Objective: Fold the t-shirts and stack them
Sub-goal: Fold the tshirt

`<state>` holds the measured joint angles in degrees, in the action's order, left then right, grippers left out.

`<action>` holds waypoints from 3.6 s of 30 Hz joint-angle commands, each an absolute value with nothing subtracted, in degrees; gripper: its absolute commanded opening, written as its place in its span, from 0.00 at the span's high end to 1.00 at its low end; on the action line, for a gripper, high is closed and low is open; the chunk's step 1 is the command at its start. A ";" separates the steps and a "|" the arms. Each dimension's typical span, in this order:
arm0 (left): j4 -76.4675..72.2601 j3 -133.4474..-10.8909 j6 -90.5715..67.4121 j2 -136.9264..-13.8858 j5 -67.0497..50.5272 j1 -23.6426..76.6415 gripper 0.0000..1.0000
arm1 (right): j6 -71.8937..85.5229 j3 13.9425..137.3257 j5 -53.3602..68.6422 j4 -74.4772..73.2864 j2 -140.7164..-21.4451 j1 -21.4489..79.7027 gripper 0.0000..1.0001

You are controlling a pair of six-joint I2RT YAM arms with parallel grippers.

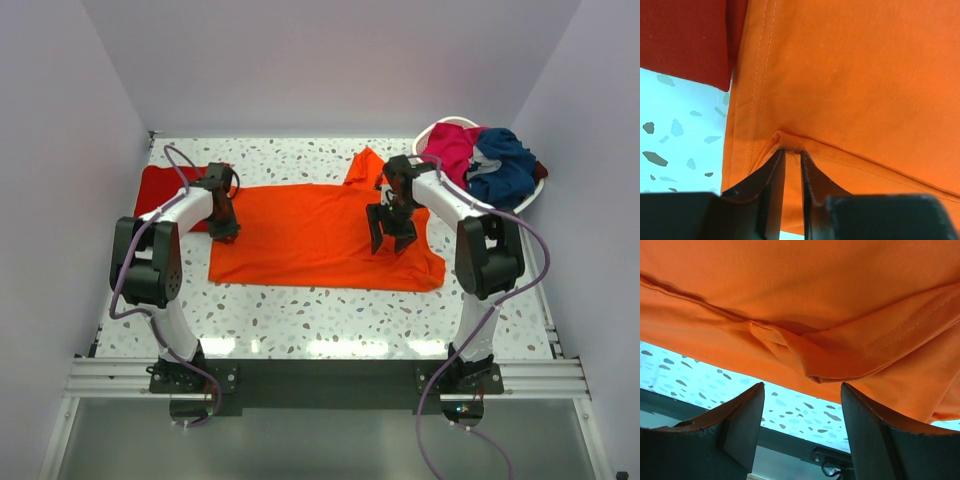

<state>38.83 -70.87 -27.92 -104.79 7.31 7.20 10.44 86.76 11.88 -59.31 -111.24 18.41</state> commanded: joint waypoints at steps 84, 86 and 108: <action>36.56 -73.92 -26.63 -107.58 10.11 7.21 0.76 | 10.28 84.81 5.54 -45.97 -115.22 19.34 0.66; 36.48 -73.48 -26.72 -106.88 10.20 7.21 0.83 | 10.20 84.90 5.45 -46.14 -115.14 19.42 0.69; 41.22 -71.99 -27.33 -97.39 14.33 5.36 1.00 | 10.99 92.19 5.63 -50.10 -112.67 19.42 1.00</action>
<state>40.32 -72.16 -27.27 -100.64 12.23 6.83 10.87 88.44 5.67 -48.69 -115.87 19.14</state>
